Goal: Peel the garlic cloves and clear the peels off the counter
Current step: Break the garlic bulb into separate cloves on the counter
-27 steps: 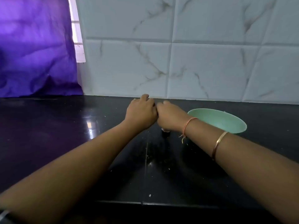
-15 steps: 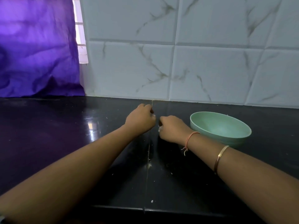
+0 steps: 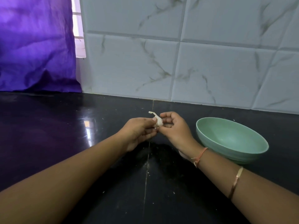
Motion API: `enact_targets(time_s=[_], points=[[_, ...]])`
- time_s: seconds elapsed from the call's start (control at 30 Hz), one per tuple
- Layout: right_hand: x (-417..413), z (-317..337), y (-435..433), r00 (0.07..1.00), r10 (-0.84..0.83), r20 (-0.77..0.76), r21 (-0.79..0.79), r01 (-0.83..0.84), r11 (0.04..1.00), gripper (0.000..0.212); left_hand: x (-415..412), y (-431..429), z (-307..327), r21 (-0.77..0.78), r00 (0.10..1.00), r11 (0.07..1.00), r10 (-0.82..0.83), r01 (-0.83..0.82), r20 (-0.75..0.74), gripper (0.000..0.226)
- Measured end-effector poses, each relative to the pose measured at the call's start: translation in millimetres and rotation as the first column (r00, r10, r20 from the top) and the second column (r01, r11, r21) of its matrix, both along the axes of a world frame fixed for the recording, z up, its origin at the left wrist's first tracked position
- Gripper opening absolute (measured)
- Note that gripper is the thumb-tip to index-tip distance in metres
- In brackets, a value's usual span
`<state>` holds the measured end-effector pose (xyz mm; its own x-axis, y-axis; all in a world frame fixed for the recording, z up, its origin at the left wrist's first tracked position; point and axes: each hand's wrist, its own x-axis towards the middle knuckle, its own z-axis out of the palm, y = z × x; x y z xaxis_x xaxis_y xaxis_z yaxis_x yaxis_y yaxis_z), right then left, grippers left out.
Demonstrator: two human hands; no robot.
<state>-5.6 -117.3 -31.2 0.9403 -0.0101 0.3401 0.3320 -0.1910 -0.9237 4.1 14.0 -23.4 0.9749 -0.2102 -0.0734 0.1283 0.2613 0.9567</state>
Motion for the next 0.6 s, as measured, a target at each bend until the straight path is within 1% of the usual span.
enact_targets(time_s=[0.1,0.2,0.3,0.37,0.47,0.53,0.6], points=[[-4,-3,-3,1.0,0.017,0.011,0.051,-0.018,0.999,0.027,-1,-1,-1,-0.046,1.0,0.999,-0.025,0.025,-0.001,0.018],[-5,-2,-5,0.998,-0.006,0.061,0.017,0.005,1.0,0.026,-3,-2,1,-0.106,0.999,0.993,-0.054,0.054,0.004,0.017],[-7,-1,-4,0.996,0.001,0.087,0.012,-0.002,1.0,0.02,-6,-2,4,-0.148,0.998,0.989,-0.021,0.011,-0.064,0.015],[-8,-2,-2,0.997,0.021,0.069,0.04,-0.024,0.999,0.016,-5,-1,4,-0.089,0.994,0.995,0.042,-0.051,-0.098,0.021],[-11,-3,-1,0.994,0.106,0.007,0.133,-0.107,0.985,0.017,-3,1,2,-0.006,0.992,0.994,0.106,-0.107,-0.066,0.023],[-13,-3,-1,0.986,0.167,-0.03,0.224,-0.156,0.962,0.018,-3,1,0,0.029,0.995,0.995,0.096,-0.096,-0.013,0.023],[-14,-2,-3,0.98,0.193,-0.054,0.284,-0.17,0.944,0.016,-6,0,-2,0.084,0.997,0.996,0.029,-0.035,0.066,0.03]])
